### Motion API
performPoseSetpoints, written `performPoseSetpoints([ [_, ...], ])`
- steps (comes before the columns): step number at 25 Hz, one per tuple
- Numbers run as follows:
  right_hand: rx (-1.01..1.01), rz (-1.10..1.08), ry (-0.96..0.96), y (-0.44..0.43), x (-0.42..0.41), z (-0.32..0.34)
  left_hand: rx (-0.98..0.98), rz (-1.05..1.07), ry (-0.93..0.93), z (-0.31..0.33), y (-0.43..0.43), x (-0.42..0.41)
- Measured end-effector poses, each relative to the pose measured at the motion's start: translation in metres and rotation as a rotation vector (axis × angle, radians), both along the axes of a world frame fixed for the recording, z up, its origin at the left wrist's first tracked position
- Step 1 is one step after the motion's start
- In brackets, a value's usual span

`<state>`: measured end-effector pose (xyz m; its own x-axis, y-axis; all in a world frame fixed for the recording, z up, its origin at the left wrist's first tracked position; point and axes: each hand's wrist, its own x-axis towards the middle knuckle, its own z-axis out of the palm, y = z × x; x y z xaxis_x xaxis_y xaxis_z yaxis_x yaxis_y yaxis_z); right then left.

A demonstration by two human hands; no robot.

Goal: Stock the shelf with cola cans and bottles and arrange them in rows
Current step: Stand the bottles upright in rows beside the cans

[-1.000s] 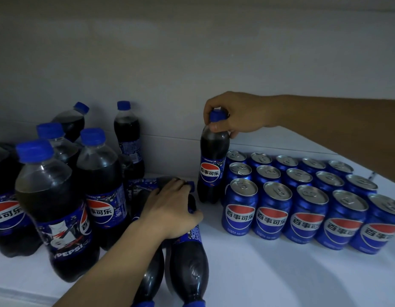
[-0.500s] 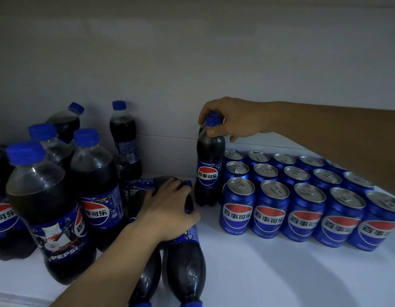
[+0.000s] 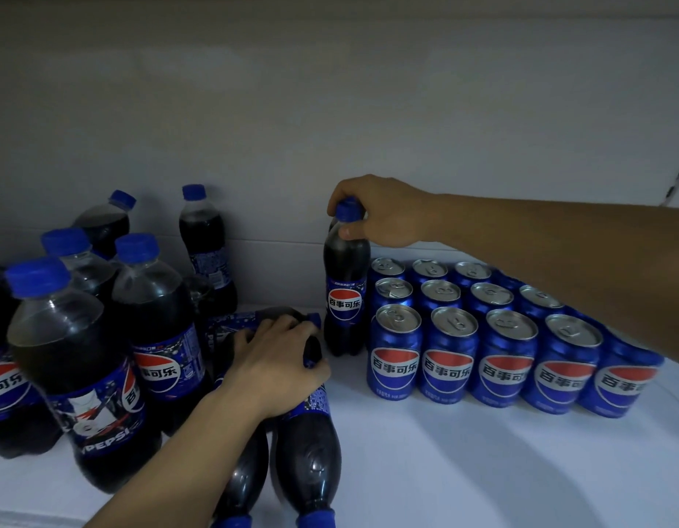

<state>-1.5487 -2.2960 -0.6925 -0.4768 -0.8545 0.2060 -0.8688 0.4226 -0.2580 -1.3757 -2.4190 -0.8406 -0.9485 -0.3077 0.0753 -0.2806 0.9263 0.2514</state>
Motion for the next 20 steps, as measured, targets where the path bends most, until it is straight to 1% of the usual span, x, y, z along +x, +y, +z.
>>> performPoseSetpoints([
  [2,-0.018,-0.013,0.039,0.004,0.005,0.001,0.006,0.007,-0.007,0.0,-0.001,0.0],
  [4,-0.172,-0.02,0.177,0.017,0.019,-0.002,0.018,0.002,-0.001,0.0,-0.002,0.001],
  [5,-0.267,0.008,0.267,0.027,0.03,-0.007,0.025,-0.005,0.011,0.0,-0.003,0.0],
  [6,-0.316,0.067,0.328,0.037,0.042,-0.017,0.035,-0.008,0.028,-0.001,-0.004,0.001],
  [7,-0.296,0.141,0.342,0.047,0.056,-0.03,0.044,-0.007,0.047,-0.001,-0.005,0.001],
  [10,-0.045,0.372,0.287,0.072,0.103,-0.077,0.04,-0.002,0.052,0.0,-0.007,0.0],
  [12,0.103,0.478,0.369,0.08,0.131,-0.106,0.052,-0.011,0.037,0.0,-0.008,-0.001],
  [14,0.2,0.549,0.469,0.079,0.149,-0.129,0.082,-0.021,0.071,0.0,-0.009,-0.001],
  [15,0.21,0.583,0.506,0.078,0.154,-0.138,0.095,-0.024,0.1,0.001,-0.01,0.0],
  [17,0.162,0.628,0.548,0.077,0.155,-0.149,0.122,-0.032,0.142,0.002,-0.008,0.003],
  [20,0.05,0.616,0.543,0.082,0.148,-0.146,0.179,-0.063,0.131,0.003,-0.008,0.006],
])
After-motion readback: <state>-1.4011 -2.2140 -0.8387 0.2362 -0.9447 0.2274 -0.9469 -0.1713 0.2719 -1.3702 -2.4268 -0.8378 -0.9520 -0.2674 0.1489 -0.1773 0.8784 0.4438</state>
